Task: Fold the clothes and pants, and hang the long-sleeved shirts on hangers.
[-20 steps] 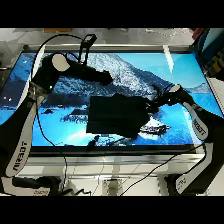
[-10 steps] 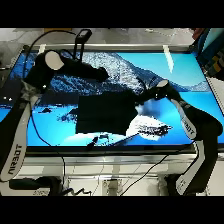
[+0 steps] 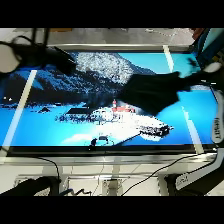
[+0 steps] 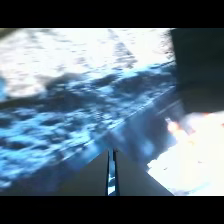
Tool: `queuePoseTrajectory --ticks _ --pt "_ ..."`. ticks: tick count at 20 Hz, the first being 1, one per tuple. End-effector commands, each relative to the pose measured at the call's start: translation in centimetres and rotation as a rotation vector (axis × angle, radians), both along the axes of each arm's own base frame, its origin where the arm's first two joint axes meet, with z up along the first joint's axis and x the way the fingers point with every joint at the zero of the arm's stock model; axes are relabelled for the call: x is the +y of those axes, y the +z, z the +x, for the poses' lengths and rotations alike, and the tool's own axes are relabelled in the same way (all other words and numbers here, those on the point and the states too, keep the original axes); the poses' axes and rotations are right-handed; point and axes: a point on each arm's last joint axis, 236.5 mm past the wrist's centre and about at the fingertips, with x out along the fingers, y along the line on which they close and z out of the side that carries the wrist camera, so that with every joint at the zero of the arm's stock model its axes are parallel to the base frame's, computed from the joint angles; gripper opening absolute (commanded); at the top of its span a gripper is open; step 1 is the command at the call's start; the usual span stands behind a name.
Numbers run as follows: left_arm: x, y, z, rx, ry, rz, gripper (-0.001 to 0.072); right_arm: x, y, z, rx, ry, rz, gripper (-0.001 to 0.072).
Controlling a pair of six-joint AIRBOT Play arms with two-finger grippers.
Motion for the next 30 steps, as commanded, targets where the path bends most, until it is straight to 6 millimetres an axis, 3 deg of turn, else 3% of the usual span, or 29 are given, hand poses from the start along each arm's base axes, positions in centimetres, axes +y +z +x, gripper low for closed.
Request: queuePoseTrajectory --ticks 1,3,6,8,10,11,12,13,14,15,16,19,20,22,24,27,30 --pt "2.4 2.8 -2.1 -0.063 0.039 0.041 0.0073 -12.4 1.3 -7.3 0.137 -0.297 -0.086 0.0033" --pt "2.5 3.1 -2.3 -0.071 0.039 0.037 0.0073 -17.4 1.8 -11.3 0.195 -0.497 -0.080 0.0033" --pt "2.5 3.1 -2.3 -0.070 0.038 0.037 0.0073 -23.2 2.5 -16.9 0.284 -0.846 -0.095 0.0033" --pt "2.5 3.1 -2.3 -0.070 0.038 0.037 0.0073 -25.6 2.8 -20.8 0.359 -1.011 -0.140 0.0033" --pt "2.5 3.1 -2.3 -0.070 0.038 0.037 0.0073 -26.2 2.5 -24.9 0.486 -1.090 -0.168 0.0044" --pt "2.5 3.1 -2.3 -0.070 0.038 0.037 0.0073 -26.1 2.3 -26.9 0.552 -1.106 -0.177 0.0079" --pt "2.5 3.1 -2.3 -0.071 0.038 0.037 0.0074 -25.9 2.0 -28.3 0.606 -1.123 -0.171 0.0170" --pt "2.5 3.1 -2.3 -0.070 0.038 0.037 0.0073 -25.7 1.7 -29.2 0.639 -1.151 -0.156 0.0297" --pt "2.5 3.1 -2.3 -0.071 0.038 0.037 0.0073 -25.6 1.5 -29.5 0.649 -1.159 -0.141 0.0475" --pt "2.5 3.1 -2.3 -0.071 0.038 0.037 0.0073 -25.6 1.3 -29.7 0.654 -1.134 -0.144 0.0634" --pt "2.5 3.1 -2.3 -0.071 0.038 0.037 0.0074 -25.6 1.2 -29.6 0.651 -1.093 -0.152 0.0703" --pt "2.5 3.1 -2.3 -0.070 0.038 0.037 0.0074 -25.5 1.2 -29.5 0.644 -1.044 -0.158 0.0686" --pt "2.5 3.1 -2.3 -0.071 0.038 0.037 0.0073 -24.9 1.1 -28.9 0.628 -0.983 -0.135 0.0654" --pt "2.5 3.1 -2.3 -0.071 0.038 0.037 0.0074 -23.3 1.3 -27.0 0.569 -0.877 -0.054 0.0250" --pt "2.5 3.1 -2.3 -0.071 0.038 0.037 0.0073 -21.7 1.9 -24.9 0.514 -0.834 0.004 0.0206" --pt "2.5 3.1 -2.3 -0.071 0.038 0.037 0.0074 -18.5 4.2 -19.8 0.359 -0.723 0.043 0.0177" --pt "2.5 3.1 -2.3 -0.070 0.038 0.037 0.0074 -12.2 6.1 -15.0 0.273 -0.514 0.053 0.0171"
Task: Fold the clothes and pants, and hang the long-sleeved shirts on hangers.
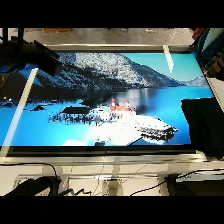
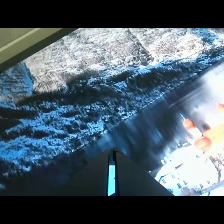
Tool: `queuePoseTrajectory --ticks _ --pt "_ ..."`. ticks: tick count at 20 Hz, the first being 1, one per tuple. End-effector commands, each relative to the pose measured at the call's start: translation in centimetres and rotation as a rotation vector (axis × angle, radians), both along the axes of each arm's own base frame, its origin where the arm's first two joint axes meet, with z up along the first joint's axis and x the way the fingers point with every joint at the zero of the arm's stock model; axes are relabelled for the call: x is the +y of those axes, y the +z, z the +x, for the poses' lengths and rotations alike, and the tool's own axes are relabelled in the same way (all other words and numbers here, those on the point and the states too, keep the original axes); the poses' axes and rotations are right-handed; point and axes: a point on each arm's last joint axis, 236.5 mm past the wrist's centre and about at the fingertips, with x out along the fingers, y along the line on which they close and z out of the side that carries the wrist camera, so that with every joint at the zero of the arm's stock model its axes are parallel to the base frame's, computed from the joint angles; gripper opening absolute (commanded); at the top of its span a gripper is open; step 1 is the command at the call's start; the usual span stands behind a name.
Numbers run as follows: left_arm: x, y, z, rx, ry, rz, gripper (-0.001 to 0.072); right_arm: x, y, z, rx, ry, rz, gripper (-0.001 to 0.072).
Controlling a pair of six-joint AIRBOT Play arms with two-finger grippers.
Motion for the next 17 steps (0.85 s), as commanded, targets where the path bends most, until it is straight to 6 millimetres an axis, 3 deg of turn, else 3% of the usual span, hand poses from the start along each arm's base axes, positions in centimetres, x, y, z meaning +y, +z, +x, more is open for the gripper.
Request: queuePoseTrajectory --ticks 1,5,8,9,12,17 --pt "0.0 0.1 0.0 -0.002 0.001 -0.001 0.0073 8.0 2.3 5.6 -0.127 0.249 0.041 0.0124" --pt "0.0 0.1 0.0 -0.001 0.001 -0.001 0.0074 21.2 3.5 10.0 -0.175 0.645 0.003 0.0092" --pt "0.0 0.1 0.0 -0.002 0.001 0.000 0.0074 31.0 4.0 11.7 -0.265 0.999 -0.114 0.0091" --pt "0.0 0.1 0.0 -0.001 0.001 -0.001 0.0074 33.4 4.0 11.9 -0.283 1.092 -0.163 0.0091" --pt "0.0 0.1 0.0 -0.001 0.001 -0.001 0.0074 37.0 3.4 11.6 -0.244 1.275 -0.357 0.0090" --pt "0.0 0.1 0.0 -0.002 0.001 -0.001 0.0074 39.0 3.6 11.5 -0.257 1.339 -0.428 0.0082"
